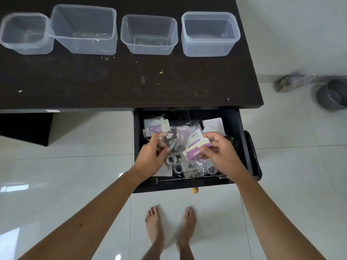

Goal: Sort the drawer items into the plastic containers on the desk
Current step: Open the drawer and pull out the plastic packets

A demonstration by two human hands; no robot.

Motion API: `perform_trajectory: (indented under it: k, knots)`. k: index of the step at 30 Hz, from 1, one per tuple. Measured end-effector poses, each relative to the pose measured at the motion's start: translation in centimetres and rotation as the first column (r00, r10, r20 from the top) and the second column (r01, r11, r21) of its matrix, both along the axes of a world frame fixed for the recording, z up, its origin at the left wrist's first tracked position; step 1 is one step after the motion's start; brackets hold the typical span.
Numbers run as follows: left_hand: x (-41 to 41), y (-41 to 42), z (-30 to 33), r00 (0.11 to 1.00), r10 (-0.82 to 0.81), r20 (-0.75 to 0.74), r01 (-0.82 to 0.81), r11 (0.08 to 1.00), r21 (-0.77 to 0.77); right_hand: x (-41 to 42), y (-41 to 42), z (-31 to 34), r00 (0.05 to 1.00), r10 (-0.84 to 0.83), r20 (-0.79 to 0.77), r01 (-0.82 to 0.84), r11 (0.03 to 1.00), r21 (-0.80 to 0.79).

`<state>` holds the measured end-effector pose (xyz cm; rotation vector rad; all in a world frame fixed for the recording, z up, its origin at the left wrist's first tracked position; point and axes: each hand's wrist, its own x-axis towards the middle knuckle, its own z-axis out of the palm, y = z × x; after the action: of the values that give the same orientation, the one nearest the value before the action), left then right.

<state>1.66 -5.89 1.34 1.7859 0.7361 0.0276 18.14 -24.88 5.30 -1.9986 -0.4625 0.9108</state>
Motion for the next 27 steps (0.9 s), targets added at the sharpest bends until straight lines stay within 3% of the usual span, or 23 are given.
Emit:
perform_trajectory:
  k: [7,9,13,16,17,20,23,25,27]
  knots:
    - [0.6,-0.9,0.8,0.959,0.281,0.041,-0.265,0.937,-0.227,-1.5,0.9,0.8,0.943,-0.238,-0.231,0.292,0.927,0.237]
    - [0.6,-1.3,1.1,0.949,0.3,0.096,-0.257,0.914,-0.313,-2.0,1.2,0.7,0.943,-0.213,-0.257,0.27,0.939,0.214]
    - [0.3,-2.1,1.4,0.944,0.251,0.213,-0.183,0.938,-0.294,-3.1,1.9,-0.1,0.972,-0.088,-0.219,0.095,0.995,0.024]
    - [0.7,-2.8,2.3,0.943,0.279,0.181,-0.166,0.866,-0.472,-3.4,2.2,-0.9,0.991,-0.013,-0.135,0.008,0.999,-0.04]
    - [0.7,-2.9,2.4,0.941,0.278,0.192,-0.162,0.87,-0.465,-3.4,2.2,-1.0,0.994,-0.005,-0.112,-0.001,0.999,-0.053]
    - [0.7,-2.9,1.8,0.946,0.238,0.22,-0.16,0.933,-0.321,-2.9,2.0,-1.0,0.999,0.046,-0.002,-0.046,0.992,-0.118]
    - [0.4,-2.7,1.1,0.965,0.236,0.113,-0.209,0.955,-0.21,-1.4,1.2,-2.0,0.964,0.133,0.232,-0.102,0.985,-0.143]
    - [0.3,-2.5,0.4,0.972,0.23,0.045,-0.222,0.965,-0.143,0.4,0.6,-3.0,0.899,0.129,0.418,-0.069,0.985,-0.155]
    - [0.0,-2.3,-0.3,0.976,0.216,-0.001,-0.215,0.974,-0.068,2.4,0.0,-4.0,0.79,0.189,0.583,-0.026,0.961,-0.276]
